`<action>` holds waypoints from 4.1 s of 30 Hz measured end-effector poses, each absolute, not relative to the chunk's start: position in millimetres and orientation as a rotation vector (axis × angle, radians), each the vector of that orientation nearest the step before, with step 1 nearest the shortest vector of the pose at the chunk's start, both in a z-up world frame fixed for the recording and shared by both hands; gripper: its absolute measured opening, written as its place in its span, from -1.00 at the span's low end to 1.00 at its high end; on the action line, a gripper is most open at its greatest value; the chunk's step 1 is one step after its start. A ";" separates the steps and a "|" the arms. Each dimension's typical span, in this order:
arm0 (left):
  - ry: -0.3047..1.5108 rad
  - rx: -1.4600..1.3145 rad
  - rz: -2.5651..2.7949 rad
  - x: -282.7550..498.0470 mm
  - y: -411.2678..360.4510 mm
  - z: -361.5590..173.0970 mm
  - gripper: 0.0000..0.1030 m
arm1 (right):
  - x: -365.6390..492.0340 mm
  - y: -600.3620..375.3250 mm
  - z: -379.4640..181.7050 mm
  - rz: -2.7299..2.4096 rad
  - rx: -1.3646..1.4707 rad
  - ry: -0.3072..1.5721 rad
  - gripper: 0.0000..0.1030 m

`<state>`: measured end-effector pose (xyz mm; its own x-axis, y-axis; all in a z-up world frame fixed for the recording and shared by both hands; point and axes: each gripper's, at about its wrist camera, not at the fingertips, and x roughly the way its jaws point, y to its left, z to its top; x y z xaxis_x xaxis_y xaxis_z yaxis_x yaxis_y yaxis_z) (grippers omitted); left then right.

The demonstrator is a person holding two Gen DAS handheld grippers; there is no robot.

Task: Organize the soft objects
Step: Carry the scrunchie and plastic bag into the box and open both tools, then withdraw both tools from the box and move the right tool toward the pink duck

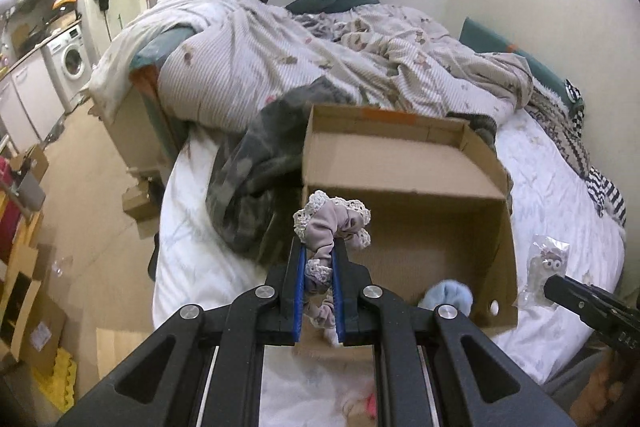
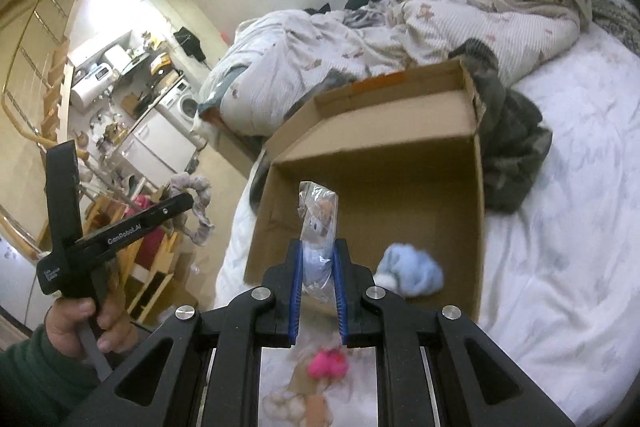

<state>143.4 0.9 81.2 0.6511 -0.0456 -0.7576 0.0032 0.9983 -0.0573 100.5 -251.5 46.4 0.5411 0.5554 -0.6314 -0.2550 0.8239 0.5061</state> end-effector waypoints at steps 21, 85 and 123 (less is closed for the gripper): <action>0.949 -0.031 -0.071 185.8 -32.2 -3.3 -0.79 | 158.6 -243.8 -22.5 0.405 0.355 0.987 -0.69; 0.952 -0.002 -0.081 180.3 -43.0 -9.7 0.48 | 170.9 -234.3 -27.3 0.366 0.369 0.942 0.48; 1.048 -0.089 0.002 105.2 -5.7 -8.6 0.48 | 105.4 -217.5 -17.8 0.378 0.303 0.988 0.48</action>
